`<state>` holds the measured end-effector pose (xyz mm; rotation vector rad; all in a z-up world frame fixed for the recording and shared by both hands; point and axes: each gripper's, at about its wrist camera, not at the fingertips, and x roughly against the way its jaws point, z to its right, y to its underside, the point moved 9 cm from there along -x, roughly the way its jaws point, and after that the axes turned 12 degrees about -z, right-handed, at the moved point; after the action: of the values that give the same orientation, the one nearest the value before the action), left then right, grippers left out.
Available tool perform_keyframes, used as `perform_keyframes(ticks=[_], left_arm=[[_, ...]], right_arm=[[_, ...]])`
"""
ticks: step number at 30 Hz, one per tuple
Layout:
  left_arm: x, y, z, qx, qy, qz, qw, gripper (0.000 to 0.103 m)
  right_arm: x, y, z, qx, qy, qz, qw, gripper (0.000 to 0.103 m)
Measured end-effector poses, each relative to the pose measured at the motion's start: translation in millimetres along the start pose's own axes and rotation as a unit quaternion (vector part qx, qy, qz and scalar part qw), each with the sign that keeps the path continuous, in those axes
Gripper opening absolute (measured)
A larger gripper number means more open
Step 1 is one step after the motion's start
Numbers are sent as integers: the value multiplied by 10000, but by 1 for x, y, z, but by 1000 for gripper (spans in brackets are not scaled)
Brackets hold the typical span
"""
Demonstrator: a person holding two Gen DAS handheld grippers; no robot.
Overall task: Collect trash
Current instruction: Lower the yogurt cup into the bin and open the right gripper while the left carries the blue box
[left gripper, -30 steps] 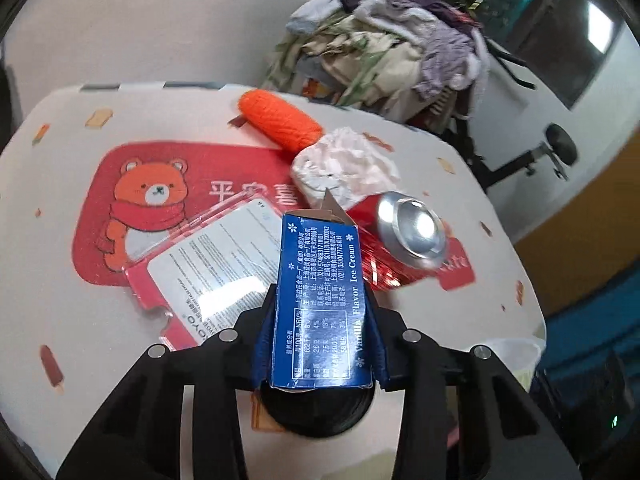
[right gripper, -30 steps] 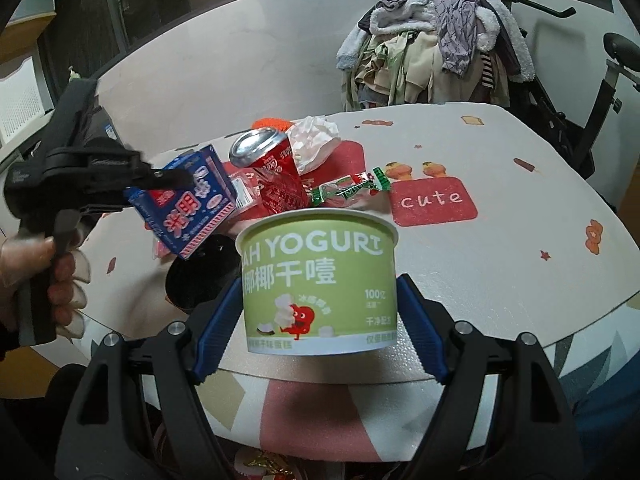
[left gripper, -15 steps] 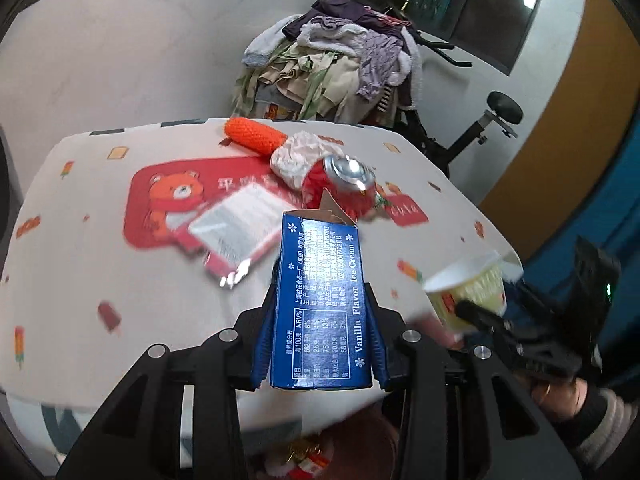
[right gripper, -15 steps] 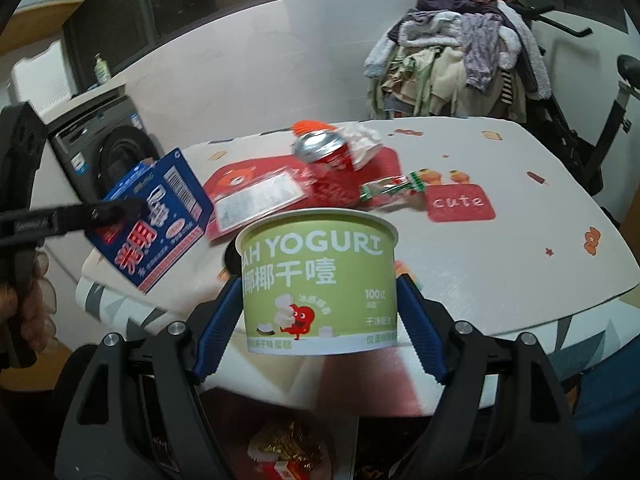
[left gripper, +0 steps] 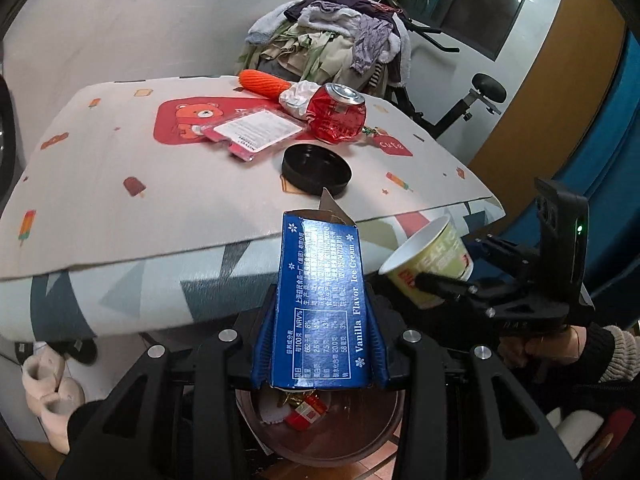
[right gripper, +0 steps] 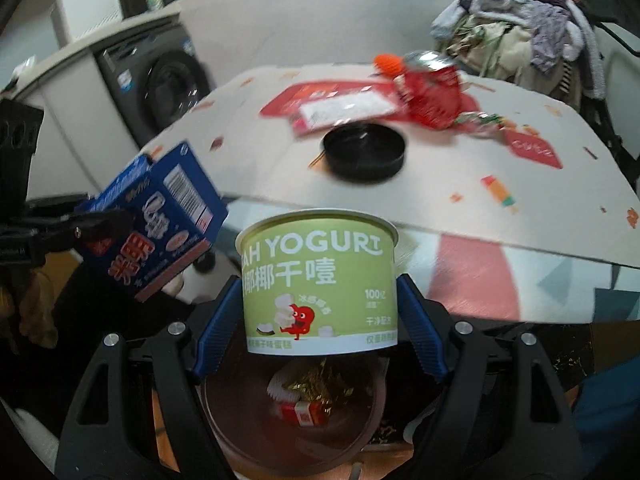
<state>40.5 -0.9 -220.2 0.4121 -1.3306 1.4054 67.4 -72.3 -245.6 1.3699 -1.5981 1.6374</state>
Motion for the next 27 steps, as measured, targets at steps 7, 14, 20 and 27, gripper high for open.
perform_keyframes(ticks=[7,14,20,27], left_arm=[[-6,10,2,95,127,31,9999,39],[-10,11,3,34,119,39,9999,39],[-17,14,8,-91,81,-35,9999,39],[-15,10,11,-247,46,-21,9997,39]], right_arm=[[-29,21,-14,199,-35,-522,9984,77],[-48,30,-15,263,-45,-910,9955,77],[-54,34,-14,237,18,-1090,9938,90],[-41,24,1,4,18,-824,9966,95]])
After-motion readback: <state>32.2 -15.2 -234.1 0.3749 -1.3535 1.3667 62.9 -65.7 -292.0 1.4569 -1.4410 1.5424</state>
